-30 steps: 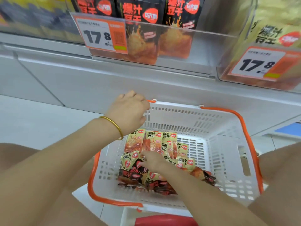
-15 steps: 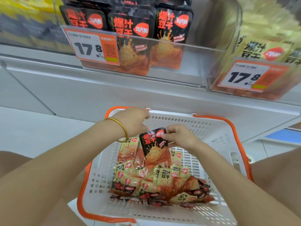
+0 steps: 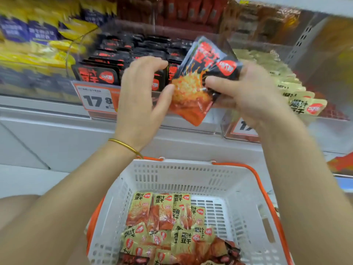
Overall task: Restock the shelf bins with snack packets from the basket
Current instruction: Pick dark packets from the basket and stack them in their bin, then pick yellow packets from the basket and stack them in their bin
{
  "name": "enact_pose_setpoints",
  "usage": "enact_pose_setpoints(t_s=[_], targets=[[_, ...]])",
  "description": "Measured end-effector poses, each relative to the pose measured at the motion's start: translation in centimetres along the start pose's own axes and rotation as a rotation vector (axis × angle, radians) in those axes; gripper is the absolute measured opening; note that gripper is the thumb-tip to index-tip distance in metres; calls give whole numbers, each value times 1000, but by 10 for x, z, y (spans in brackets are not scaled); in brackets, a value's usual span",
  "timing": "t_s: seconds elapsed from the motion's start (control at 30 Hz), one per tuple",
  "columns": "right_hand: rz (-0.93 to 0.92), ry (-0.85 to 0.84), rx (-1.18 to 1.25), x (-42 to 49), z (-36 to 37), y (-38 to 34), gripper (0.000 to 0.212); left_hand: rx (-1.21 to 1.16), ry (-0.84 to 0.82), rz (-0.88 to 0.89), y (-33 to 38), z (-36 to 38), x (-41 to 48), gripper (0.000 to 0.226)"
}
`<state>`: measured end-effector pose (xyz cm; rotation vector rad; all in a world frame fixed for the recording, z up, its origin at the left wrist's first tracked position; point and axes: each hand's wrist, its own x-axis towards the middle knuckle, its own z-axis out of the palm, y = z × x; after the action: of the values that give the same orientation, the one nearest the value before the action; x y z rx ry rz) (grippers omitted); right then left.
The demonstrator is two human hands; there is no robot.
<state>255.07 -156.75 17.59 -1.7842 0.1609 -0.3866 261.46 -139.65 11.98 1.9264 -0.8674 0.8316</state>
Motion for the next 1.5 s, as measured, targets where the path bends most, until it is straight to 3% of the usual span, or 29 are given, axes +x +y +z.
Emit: enact_pose_setpoints(t_s=[0.07, 0.17, 0.27, 0.37, 0.6, 0.7, 0.77, 0.83, 0.97, 1.1, 1.24, 1.3, 1.37, 1.5], targets=[[-88, 115, -35, 20, -2, -17, 21, 168, -27, 67, -10, -2, 2, 34], [-43, 108, -147, 44, 6, -20, 31, 295, -112, 79, -17, 2, -3, 33], [14, 70, -568, 63, 22, 1, 29, 359, -173, 58, -18, 4, -8, 31], [-1, 104, -914, 72, 33, 19, 41, 379, -202, 61, -21, 6, -11, 30], [160, 86, -986, 69, 41, 11, 66, 393, -194, 46, -20, 7, -16, 31], [-26, 223, -1029, 35, 29, -2, 57, 364, -143, 106, -7, 6, -22, 27], [-185, 274, -986, -1, 15, -4, 41, 327, -210, 143, 3, 10, -31, 24], [-168, 169, -940, -34, 1, 18, 26, 310, -384, 165, 9, 20, -45, 23], [332, -378, -984, -72, -17, 131, 6, 276, -784, 147, 19, 44, -80, 22], [625, -652, -1038, -108, -14, 264, 27, 280, -1007, 89, 22, 55, -105, 24], [684, -828, -1047, -144, -3, 345, 54, 318, -1096, 88, 22, 62, -114, 27], [691, -841, -1053, -154, 1, 361, 44, 321, -1124, 73, 22, 68, -116, 27], [669, -810, -1076, -151, 0, 363, 20, 311, -1164, 62, 23, 74, -118, 27], [535, -804, -1057, -115, -19, 328, 17, 305, -1267, 57, 30, 91, -113, 30]])
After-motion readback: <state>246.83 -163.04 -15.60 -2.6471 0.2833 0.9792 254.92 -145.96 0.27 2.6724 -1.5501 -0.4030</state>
